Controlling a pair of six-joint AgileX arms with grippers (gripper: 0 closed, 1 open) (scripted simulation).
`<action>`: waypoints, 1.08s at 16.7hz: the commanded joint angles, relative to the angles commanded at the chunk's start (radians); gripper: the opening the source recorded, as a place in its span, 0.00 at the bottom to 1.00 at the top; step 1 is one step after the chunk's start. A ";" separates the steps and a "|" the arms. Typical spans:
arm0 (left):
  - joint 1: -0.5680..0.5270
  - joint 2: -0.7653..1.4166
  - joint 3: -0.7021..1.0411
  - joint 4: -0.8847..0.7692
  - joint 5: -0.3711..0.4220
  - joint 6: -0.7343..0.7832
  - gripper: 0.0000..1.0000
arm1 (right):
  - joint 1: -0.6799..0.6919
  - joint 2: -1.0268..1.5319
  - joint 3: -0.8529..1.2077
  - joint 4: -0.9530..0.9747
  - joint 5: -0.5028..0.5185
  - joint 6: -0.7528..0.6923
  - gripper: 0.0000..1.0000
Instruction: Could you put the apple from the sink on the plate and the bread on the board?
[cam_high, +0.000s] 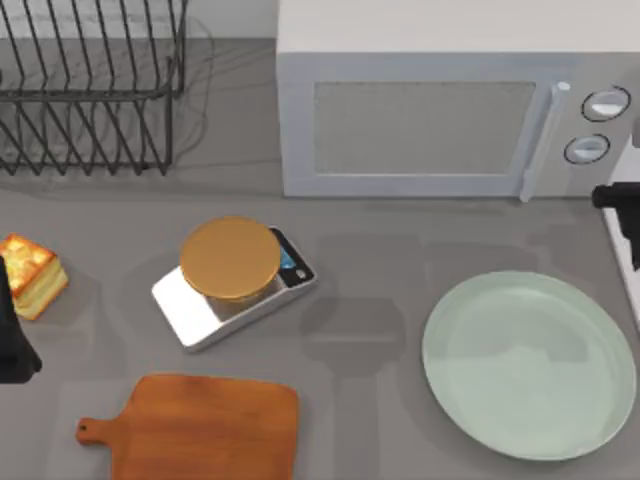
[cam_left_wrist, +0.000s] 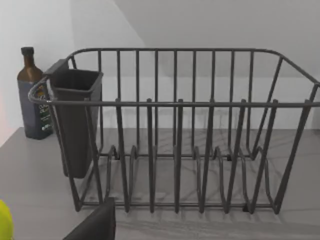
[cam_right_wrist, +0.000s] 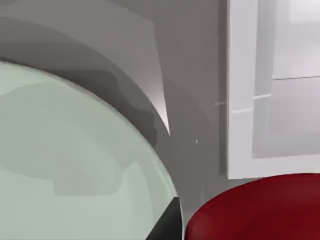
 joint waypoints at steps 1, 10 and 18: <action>0.000 0.000 0.000 0.000 0.000 0.000 1.00 | 0.043 -0.020 -0.015 -0.012 0.000 0.040 0.00; 0.000 0.000 0.000 0.000 0.000 0.000 1.00 | 0.367 -0.138 -0.055 -0.037 -0.008 0.302 0.00; 0.000 0.000 0.000 0.000 0.000 0.000 1.00 | 0.397 -0.147 -0.053 -0.035 -0.009 0.323 0.08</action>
